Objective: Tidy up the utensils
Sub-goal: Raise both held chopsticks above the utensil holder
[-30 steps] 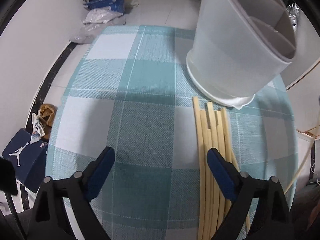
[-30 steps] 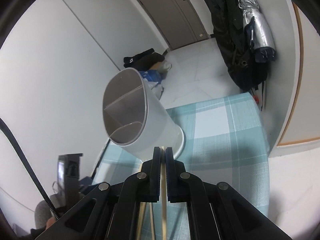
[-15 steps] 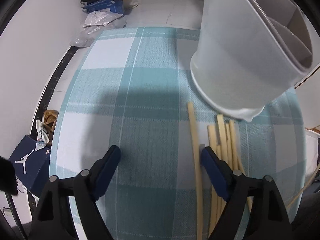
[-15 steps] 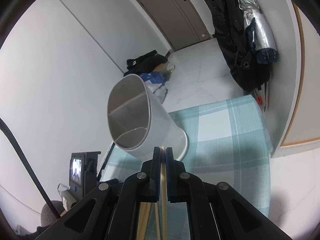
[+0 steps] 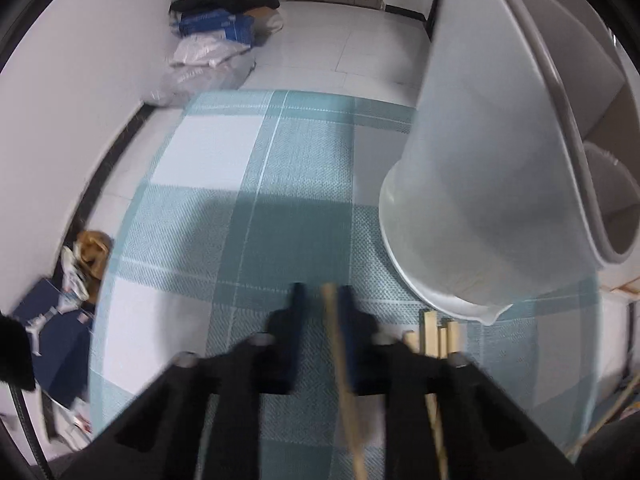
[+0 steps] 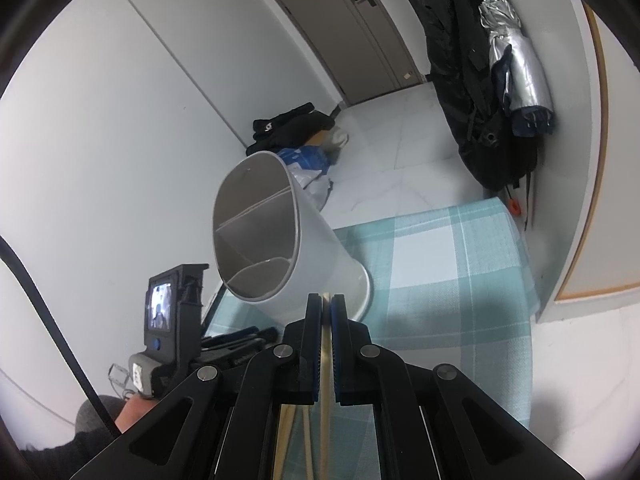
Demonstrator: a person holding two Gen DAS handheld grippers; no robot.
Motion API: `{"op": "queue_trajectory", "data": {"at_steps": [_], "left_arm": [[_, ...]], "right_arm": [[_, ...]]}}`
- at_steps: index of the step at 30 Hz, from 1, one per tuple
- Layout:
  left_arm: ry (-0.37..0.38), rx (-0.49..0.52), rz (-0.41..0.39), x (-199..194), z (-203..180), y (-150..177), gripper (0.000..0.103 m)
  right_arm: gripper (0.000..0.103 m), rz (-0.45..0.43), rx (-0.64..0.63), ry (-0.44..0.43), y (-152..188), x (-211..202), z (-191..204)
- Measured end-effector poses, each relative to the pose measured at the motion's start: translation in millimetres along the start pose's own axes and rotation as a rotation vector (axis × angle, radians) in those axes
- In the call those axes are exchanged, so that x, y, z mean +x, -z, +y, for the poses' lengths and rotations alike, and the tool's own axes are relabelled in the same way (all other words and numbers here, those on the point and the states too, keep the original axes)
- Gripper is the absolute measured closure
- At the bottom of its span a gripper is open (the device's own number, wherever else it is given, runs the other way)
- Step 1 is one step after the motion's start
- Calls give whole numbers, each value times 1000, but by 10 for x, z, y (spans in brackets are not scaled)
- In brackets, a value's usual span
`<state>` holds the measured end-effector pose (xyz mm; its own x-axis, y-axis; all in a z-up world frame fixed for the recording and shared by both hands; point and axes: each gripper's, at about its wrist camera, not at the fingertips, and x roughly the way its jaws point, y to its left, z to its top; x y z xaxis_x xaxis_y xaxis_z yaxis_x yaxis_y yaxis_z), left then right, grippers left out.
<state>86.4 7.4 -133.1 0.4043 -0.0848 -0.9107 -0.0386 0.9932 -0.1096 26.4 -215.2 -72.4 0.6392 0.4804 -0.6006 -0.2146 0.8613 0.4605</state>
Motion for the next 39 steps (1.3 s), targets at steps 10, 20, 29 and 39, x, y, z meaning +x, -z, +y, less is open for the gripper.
{"op": "queue_trajectory", "data": {"at_steps": [10, 20, 29, 39], "left_arm": [[85, -101, -151, -547, 108, 143, 100], [188, -13, -437, -1408, 8, 152, 100], [185, 78, -444, -1564, -51, 198, 101], [208, 111, -469, -1832, -86, 169, 101]], "right_arm": [[99, -50, -76, 15, 23, -63, 213], [99, -154, -232, 51, 156, -282, 553], [100, -185, -278, 68, 194, -340, 668], [100, -229, -259, 31, 64, -518, 718]]}}
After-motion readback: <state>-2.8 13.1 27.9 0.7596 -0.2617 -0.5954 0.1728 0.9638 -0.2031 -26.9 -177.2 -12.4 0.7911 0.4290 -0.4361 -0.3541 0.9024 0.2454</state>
